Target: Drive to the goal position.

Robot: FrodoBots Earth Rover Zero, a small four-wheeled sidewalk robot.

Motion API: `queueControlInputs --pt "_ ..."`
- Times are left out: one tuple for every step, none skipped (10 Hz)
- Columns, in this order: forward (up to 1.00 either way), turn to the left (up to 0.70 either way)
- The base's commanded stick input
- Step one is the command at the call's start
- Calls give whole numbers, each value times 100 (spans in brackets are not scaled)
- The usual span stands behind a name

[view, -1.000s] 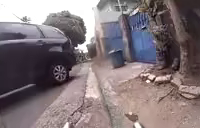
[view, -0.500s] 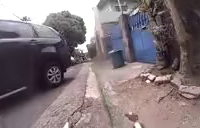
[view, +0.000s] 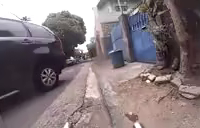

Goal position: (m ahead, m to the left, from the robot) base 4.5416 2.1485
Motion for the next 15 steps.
queueControlInputs --pt "4 0" --pt "4 0" --pt "5 0" --pt "4 0" --pt "4 0" --pt "4 0" --pt "5 0" --pt "5 0" --pt "4 0" --pt "5 0" --pt "4 0" --pt "4 0" --pt "4 0" --pt "5 0" --pt "4 0"
